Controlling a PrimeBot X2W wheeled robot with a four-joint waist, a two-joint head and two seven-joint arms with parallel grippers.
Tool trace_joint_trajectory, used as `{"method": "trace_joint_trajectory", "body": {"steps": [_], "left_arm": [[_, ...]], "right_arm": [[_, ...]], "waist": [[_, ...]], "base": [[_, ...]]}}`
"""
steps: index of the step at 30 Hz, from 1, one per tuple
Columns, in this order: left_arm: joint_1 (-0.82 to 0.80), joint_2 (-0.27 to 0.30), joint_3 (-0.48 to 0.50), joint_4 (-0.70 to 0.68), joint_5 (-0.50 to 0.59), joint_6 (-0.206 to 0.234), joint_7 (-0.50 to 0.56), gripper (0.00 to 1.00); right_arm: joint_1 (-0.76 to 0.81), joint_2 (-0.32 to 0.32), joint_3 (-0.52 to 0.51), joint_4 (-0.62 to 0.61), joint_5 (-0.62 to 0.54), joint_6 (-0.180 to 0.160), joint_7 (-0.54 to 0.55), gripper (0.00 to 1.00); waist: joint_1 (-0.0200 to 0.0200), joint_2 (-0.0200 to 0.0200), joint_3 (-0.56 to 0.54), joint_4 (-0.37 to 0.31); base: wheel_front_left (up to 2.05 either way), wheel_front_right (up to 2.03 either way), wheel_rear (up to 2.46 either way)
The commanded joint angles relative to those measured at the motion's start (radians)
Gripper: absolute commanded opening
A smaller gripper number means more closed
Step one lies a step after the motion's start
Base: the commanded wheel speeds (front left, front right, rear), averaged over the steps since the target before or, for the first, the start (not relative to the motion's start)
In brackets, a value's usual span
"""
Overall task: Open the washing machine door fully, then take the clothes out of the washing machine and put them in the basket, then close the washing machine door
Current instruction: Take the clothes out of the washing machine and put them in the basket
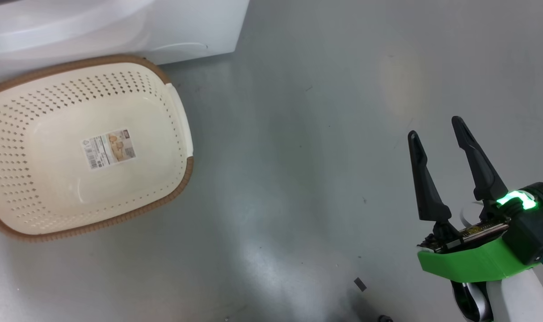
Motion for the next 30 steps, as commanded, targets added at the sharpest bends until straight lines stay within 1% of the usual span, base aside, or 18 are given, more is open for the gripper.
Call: {"method": "trace_joint_trajectory", "body": {"steps": [1, 10, 19, 20, 22, 23, 30], "left_arm": [[-0.023, 0.055, 0.004, -0.011, 0.013, 0.009, -0.009, 1.0], [-0.053, 0.076, -0.021, 0.034, 0.024, 0.029, -0.002, 1.0], [-0.057, 0.082, -0.044, 0.059, 0.026, 0.03, 0.042, 1.0], [-0.057, 0.084, -0.047, 0.06, 0.027, 0.029, 0.045, 0.73], [-0.057, 0.087, -0.05, 0.063, 0.025, 0.024, 0.049, 0.14], [-0.056, 0.087, -0.052, 0.064, 0.023, 0.018, 0.055, 0.0], [-0.057, 0.088, -0.055, 0.07, 0.009, -0.003, 0.073, 0.0]], "right_arm": [[0.006, -0.012, 0.017, -0.021, 0.016, 0.006, -0.006, 1.0], [-0.001, -0.012, 0.026, -0.021, 0.032, 0.006, -0.006, 1.0], [-0.005, -0.012, 0.029, -0.016, 0.036, 0.006, -0.006, 1.0], [-0.006, -0.012, 0.03, -0.016, 0.038, 0.006, -0.006, 1.0], [-0.006, -0.012, 0.031, -0.016, 0.039, 0.006, -0.006, 1.0], [-0.006, -0.012, 0.031, -0.015, 0.04, 0.006, -0.006, 1.0], [-0.006, -0.012, 0.027, -0.015, 0.041, 0.006, -0.006, 1.0]], "waist": [[0.0, 0.0, 0.006, -0.004], [0.0, 0.0, 0.032, -0.013], [0.0, 0.0, 0.033, -0.018], [0.0, 0.0, 0.033, -0.018], [0.0, 0.0, 0.031, -0.02], [0.0, 0.0, 0.029, -0.02], [0.0, 0.0, 0.027, -0.021]], "base": [[0.0, 0.0, 0.0], [0.0, 0.0, 0.0], [0.0, 0.0, 0.0], [0.0, 0.0, 0.0], [0.0, 0.0, 0.0], [0.0, 0.0, 0.0], [0.0, 0.0, 0.0]]}}
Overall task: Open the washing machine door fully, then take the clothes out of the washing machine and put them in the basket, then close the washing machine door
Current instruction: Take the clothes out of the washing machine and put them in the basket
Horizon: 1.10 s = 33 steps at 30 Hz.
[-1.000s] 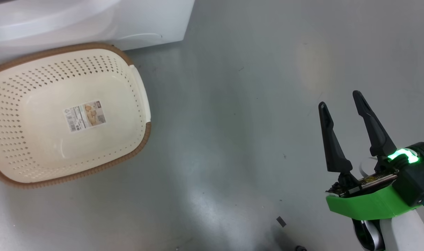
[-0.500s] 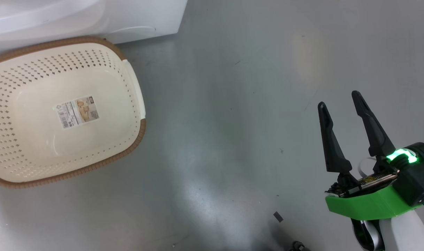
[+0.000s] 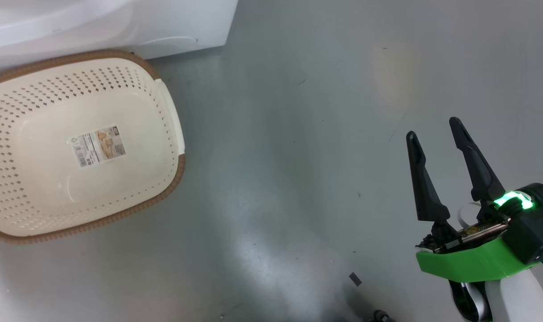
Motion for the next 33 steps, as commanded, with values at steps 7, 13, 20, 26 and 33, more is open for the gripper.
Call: {"method": "trace_joint_trajectory", "body": {"steps": [7, 13, 20, 26, 33], "left_arm": [[-0.022, 0.047, 0.012, -0.025, -0.031, -0.016, -0.068, 0.0], [-0.011, 0.04, 0.021, -0.055, -0.055, -0.042, -0.128, 0.0], [0.03, 0.045, 0.041, -0.155, -0.081, -0.06, -0.161, 0.0], [0.127, 0.063, 0.076, -0.345, -0.091, -0.052, -0.163, 0.0], [0.298, 0.069, 0.143, -0.579, -0.121, -0.04, -0.163, 0.0]], "right_arm": [[-0.008, -0.013, 0.013, -0.018, 0.018, 0.006, -0.006, 1.0], [-0.011, -0.013, 0.012, -0.017, 0.023, 0.006, -0.006, 1.0], [-0.017, -0.013, 0.008, -0.014, 0.028, 0.006, -0.006, 1.0], [-0.019, -0.013, 0.003, -0.012, 0.034, 0.006, -0.006, 1.0], [-0.02, -0.013, -0.005, -0.012, 0.04, 0.006, -0.006, 1.0]], "waist": [[0.0, 0.0, -0.004, 0.013], [0.0, 0.0, -0.008, 0.033], [0.0, 0.0, -0.016, 0.053], [0.0, 0.0, -0.026, 0.063], [0.0, 0.0, -0.045, 0.079]], "base": [[0.0, 0.0, 0.0], [0.0, 0.0, 0.0], [0.0, 0.0, 0.0], [0.0, 0.0, 0.0], [0.0, 0.0, 0.0]]}}
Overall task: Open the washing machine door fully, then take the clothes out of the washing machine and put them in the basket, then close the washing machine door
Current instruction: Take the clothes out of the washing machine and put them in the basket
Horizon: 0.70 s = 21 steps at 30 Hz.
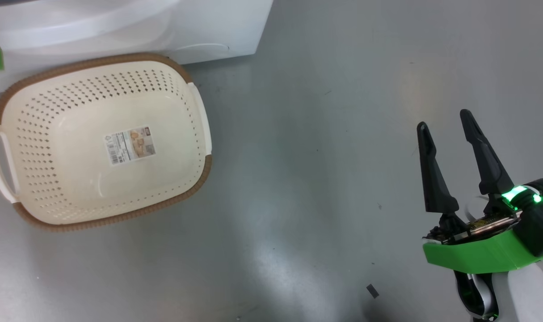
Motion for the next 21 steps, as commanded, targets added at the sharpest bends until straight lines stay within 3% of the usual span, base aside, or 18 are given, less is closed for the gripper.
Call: {"method": "trace_joint_trajectory", "body": {"steps": [1, 8, 21], "left_arm": [[0.048, 0.064, 0.039, -0.078, -0.007, 0.012, -0.008, 0.0], [0.192, 0.066, 0.087, -0.266, -0.02, 0.025, -0.008, 0.0], [0.407, 0.049, 0.111, -0.485, -0.036, 0.064, -0.008, 0.0]], "right_arm": [[0.001, -0.012, 0.015, -0.021, 0.007, 0.006, -0.006, 1.0], [0.004, -0.012, 0.009, -0.016, 0.007, 0.006, -0.006, 1.0], [0.015, -0.012, 0.002, -0.01, 0.003, 0.006, -0.006, 1.0]], "waist": [[0.0, 0.0, -0.007, 0.007], [0.0, 0.0, -0.03, 0.021], [0.0, 0.0, -0.098, 0.037]], "base": [[0.0, 0.0, 0.0], [0.0, 0.0, 0.0], [0.0, 0.0, 0.0]]}}
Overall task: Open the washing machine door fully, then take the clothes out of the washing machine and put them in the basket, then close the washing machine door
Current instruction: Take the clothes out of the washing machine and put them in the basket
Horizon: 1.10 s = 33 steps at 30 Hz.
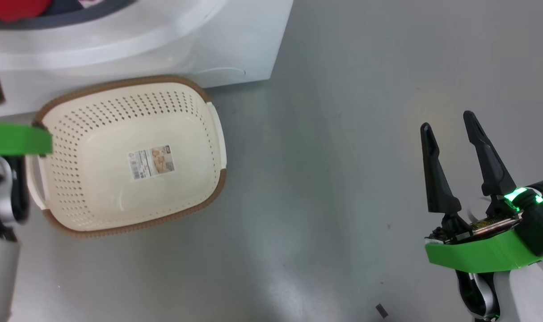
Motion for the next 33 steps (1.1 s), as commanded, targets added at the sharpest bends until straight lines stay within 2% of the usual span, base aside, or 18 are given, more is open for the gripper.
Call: {"method": "trace_joint_trajectory", "body": {"steps": [1, 16, 28, 33], "left_arm": [[0.03, 0.04, 0.035, -0.045, -0.001, 0.012, -0.008, 0.0], [0.271, 0.004, -0.017, -0.295, 0.012, 0.076, 0.037, 0.0], [0.38, -0.005, -0.047, -0.508, 0.023, 0.118, 0.084, 0.0], [0.402, -0.01, -0.058, -0.555, 0.018, 0.124, 0.101, 0.0]], "right_arm": [[0.016, -0.011, 0.015, -0.02, 0.002, 0.006, -0.006, 1.0], [0.062, -0.011, -0.007, -0.016, -0.003, 0.006, -0.006, 1.0], [0.08, -0.011, -0.023, -0.023, 0.0, 0.006, -0.006, 1.0], [0.079, -0.011, -0.025, -0.028, 0.0, 0.006, -0.006, 1.0]], "waist": [[0.0, -0.0001, -0.019, 0.003], [0.0, -0.0001, -0.139, 0.026], [0.0, -0.0001, -0.163, 0.049], [0.0, -0.0001, -0.157, 0.054]], "base": [[0.0, 0.0, 0.0], [0.0, 0.0, 0.0], [0.0, 0.0, 0.0], [0.0, 0.0, 0.0]]}}
